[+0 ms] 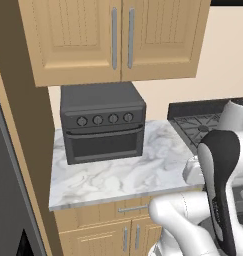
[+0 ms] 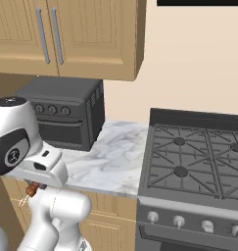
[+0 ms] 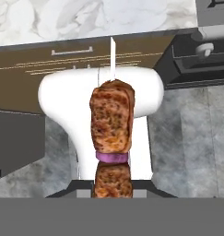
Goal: Store the kebab skewer in the freezer for long-term storage. Close the freezer door after placing the cooked food.
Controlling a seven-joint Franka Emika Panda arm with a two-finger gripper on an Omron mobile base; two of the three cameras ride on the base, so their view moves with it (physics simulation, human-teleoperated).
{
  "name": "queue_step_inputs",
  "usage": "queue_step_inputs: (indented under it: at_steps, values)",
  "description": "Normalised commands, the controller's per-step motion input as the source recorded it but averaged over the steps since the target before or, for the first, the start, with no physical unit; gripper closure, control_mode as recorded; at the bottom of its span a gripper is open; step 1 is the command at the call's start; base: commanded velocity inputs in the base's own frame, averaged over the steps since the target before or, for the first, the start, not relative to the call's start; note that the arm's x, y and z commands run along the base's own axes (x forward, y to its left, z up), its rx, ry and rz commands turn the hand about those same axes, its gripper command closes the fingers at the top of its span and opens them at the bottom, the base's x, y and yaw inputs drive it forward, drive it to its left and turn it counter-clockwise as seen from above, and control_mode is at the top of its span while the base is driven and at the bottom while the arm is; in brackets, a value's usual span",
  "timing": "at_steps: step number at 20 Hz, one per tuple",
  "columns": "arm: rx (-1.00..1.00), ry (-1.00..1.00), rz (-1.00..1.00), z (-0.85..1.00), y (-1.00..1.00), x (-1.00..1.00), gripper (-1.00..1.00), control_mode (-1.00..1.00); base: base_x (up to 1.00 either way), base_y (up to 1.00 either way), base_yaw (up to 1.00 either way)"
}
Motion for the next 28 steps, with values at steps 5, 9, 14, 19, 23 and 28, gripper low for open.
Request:
queue_step_inputs:
  at_steps: [5, 9, 14, 19, 23, 28]
  values:
    - [0.0, 0.0, 0.0, 0.0, 0.0, -0.17, 1.0, -1.0, 0.0, 0.0, 0.0]
    - [0.0, 0.0, 0.0, 0.0, 0.0, -0.01, 1.0, -1.0, 0.0, 0.0, 0.0]
    - [0.0, 0.0, 0.0, 0.0, 0.0, 0.0, 1.0, 1.0, -0.19, 0.0, 0.0]
    - [0.0, 0.0, 0.0, 0.0, 0.0, 0.0, 1.0, 1.0, -0.56, 0.0, 0.0]
    - [0.0, 0.0, 0.0, 0.0, 0.0, 0.0, 1.0, 1.0, -0.67, 0.0, 0.0]
    - [0.0, 0.0, 0.0, 0.0, 0.0, 0.0, 1.0, 1.0, -0.75, 0.0, 0.0]
